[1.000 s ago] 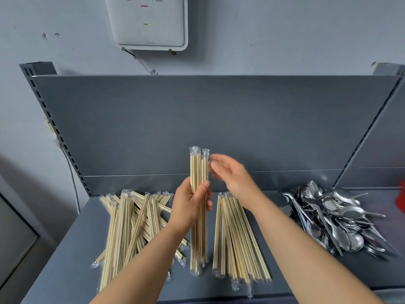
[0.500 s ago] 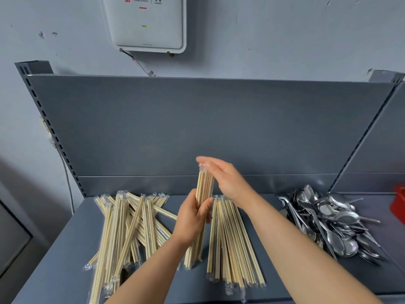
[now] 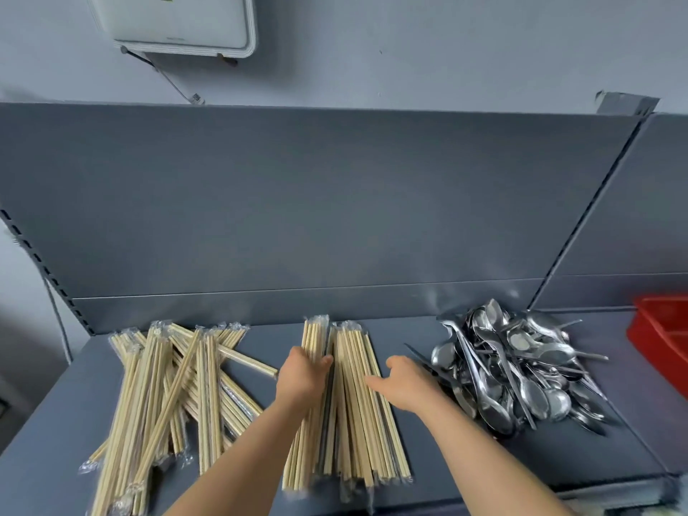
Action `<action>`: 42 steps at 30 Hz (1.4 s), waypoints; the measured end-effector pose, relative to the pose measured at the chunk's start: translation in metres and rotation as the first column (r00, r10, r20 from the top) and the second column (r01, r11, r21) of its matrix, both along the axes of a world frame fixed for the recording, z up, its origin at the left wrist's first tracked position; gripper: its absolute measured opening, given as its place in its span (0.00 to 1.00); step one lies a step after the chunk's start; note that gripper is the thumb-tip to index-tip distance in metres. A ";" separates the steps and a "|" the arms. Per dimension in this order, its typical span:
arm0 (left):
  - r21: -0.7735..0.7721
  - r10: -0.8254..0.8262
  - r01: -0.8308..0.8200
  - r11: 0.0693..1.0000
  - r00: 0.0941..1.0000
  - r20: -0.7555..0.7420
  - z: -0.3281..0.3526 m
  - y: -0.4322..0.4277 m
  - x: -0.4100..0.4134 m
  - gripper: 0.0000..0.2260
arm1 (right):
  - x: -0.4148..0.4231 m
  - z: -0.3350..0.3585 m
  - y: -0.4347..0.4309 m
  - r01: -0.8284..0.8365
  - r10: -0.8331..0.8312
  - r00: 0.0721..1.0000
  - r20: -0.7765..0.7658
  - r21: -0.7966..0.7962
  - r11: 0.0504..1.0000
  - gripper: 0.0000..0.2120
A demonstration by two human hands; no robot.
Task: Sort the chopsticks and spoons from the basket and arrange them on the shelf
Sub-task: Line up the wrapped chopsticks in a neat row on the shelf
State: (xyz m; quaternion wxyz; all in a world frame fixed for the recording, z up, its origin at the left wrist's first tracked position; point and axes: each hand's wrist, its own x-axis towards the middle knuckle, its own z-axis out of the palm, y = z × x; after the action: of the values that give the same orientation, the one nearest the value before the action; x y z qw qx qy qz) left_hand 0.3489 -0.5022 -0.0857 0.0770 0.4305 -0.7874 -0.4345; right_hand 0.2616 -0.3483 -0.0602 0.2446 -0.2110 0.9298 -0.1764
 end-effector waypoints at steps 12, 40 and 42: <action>-0.232 -0.030 0.101 0.967 0.956 0.292 0.013 0.008 0.022 0.07 | 0.002 -0.016 -0.006 -0.148 0.144 0.987 -0.075 -0.058 0.987 0.24; -0.184 0.163 -0.133 0.974 0.973 0.162 0.004 -0.167 0.166 0.46 | 0.122 -0.011 -0.188 -0.289 0.306 0.929 -0.210 0.105 0.951 0.51; -0.127 0.145 -0.132 0.983 0.985 0.091 0.000 -0.170 0.168 0.45 | 0.129 -0.014 -0.194 -0.283 0.304 0.927 -0.222 0.118 0.952 0.44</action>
State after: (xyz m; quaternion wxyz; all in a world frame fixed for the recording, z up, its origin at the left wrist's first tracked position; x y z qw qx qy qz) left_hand 0.5169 -0.6720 -0.0854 0.0936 0.5000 -0.7832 -0.3576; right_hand 0.3907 -0.5426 -0.0747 0.1638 -0.3568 0.9169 -0.0720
